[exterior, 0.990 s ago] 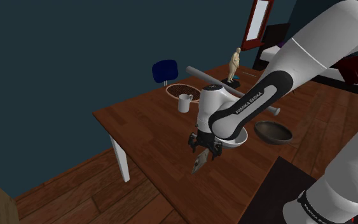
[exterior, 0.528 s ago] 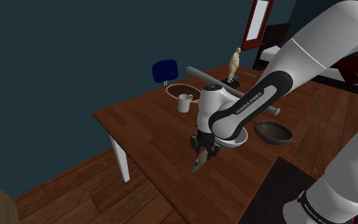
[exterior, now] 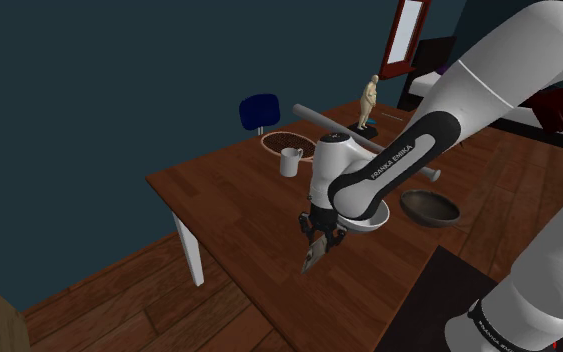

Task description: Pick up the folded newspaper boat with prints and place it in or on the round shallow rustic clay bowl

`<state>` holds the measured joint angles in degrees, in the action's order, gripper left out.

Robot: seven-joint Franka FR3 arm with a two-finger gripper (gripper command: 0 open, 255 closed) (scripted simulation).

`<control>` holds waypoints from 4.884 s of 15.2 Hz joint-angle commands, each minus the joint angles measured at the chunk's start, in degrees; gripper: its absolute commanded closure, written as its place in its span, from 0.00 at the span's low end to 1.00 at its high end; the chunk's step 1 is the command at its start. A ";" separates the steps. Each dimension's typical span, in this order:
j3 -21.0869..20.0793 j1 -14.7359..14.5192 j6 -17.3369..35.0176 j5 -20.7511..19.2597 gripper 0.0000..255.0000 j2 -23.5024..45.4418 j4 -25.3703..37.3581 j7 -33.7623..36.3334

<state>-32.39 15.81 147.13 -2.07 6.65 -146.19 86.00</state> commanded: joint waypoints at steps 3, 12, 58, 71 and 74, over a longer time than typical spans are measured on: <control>-0.78 0.34 -2.47 2.73 1.00 -2.80 0.09 -1.88; -1.15 0.22 -10.39 8.93 1.00 -10.60 1.29 -6.21; 29.77 15.63 -29.21 1.55 1.00 -33.43 -3.51 -47.27; 38.17 21.55 -23.50 -3.43 1.00 -24.80 -0.14 -57.93; 38.27 21.56 -20.82 -3.48 1.00 -23.31 -1.32 -57.85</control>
<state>5.88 37.41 125.17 -5.58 -17.45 -147.20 28.05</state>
